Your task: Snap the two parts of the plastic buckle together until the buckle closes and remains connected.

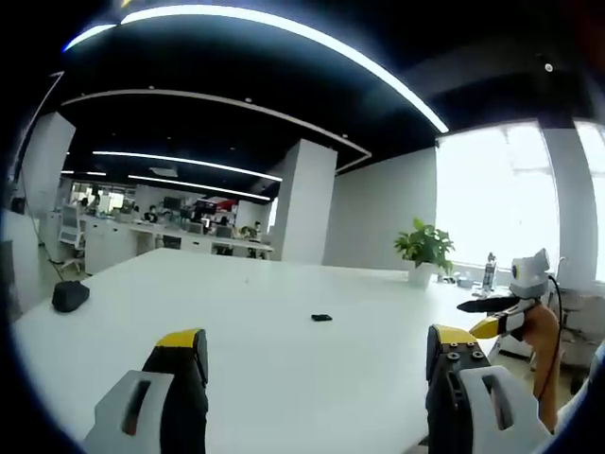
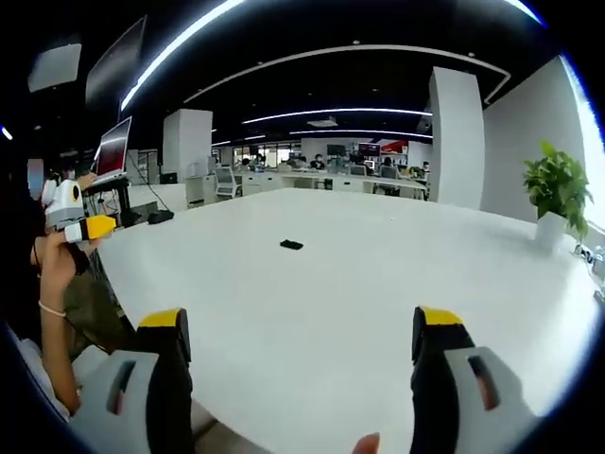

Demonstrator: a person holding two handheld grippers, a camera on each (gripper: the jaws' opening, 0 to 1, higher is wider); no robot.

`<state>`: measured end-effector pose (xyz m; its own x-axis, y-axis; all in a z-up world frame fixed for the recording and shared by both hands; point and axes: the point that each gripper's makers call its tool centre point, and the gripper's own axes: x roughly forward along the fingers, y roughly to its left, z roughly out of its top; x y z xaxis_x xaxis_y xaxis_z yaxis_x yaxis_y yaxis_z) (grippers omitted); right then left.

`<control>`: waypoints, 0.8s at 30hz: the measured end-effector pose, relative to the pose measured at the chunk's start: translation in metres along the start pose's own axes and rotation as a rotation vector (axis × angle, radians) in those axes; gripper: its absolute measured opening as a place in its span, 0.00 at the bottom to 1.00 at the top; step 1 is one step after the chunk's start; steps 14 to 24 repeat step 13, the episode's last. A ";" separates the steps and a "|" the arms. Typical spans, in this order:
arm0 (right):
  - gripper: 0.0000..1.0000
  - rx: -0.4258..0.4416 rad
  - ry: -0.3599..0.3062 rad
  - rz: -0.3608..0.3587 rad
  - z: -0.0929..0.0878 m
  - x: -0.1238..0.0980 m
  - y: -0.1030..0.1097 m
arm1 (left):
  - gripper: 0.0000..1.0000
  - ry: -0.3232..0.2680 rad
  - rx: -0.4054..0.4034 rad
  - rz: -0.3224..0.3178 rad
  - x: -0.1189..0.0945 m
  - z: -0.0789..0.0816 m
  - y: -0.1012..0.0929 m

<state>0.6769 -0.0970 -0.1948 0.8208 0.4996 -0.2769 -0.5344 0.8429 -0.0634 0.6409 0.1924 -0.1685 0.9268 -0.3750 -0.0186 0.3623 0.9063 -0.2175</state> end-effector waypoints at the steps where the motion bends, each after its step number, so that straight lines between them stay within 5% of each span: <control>1: 0.98 -0.005 0.002 0.002 0.000 0.001 0.001 | 0.98 -0.003 -0.002 -0.001 -0.001 0.000 0.001; 24: 0.98 -0.044 0.008 0.053 0.005 0.008 0.022 | 0.97 0.020 0.005 -0.001 -0.001 -0.004 0.000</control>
